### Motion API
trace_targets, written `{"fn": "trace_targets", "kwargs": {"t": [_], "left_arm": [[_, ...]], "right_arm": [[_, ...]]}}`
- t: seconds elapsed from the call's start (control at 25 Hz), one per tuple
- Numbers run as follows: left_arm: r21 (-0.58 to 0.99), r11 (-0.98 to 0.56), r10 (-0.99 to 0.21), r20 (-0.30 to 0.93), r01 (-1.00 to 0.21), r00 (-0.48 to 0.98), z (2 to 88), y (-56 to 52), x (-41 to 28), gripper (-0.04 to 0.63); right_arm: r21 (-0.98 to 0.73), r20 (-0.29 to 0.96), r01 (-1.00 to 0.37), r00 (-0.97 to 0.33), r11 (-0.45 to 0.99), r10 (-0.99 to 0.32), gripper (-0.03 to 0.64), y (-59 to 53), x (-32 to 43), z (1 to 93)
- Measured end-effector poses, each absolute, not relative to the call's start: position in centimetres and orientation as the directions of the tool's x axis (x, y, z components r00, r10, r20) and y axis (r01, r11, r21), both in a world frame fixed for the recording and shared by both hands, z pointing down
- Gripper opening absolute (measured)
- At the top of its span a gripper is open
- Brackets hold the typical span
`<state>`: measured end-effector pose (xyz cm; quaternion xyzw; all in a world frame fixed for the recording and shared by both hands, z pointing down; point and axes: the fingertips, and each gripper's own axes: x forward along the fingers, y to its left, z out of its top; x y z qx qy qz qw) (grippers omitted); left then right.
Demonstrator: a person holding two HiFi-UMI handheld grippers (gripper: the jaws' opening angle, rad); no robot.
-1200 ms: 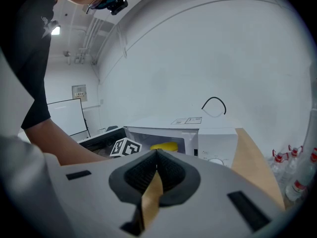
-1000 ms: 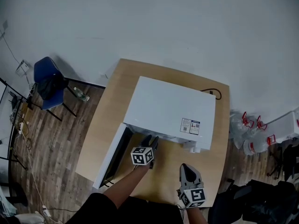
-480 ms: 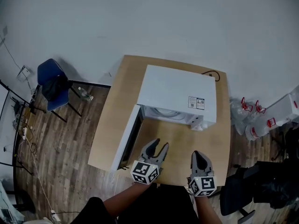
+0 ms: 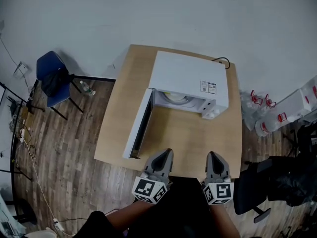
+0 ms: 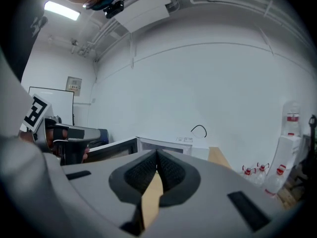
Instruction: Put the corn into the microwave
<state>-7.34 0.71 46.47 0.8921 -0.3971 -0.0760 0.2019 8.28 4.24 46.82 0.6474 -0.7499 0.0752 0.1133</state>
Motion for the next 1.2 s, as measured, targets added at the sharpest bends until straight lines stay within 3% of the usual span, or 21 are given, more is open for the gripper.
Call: {"fn": "trace_targets", "kwargs": {"t": [0.52,1.2], "left_arm": [[0.301,-0.632,-0.719,0.118,-0.714,0.685,45.8,9.3,-4.5,0.014],[0.238,-0.53,-0.816,0.117,-0.814,0.566,45.5,20.7,-4.0,0.014]], "right_arm": [[0.048,0.229,-0.968,-0.228,0.245,-0.946,0.06,10.5,8.4,44.6],[0.037,0.225,-0.96,-0.264,0.279,-0.938,0.06,22.8,11.2,44.7]]}}
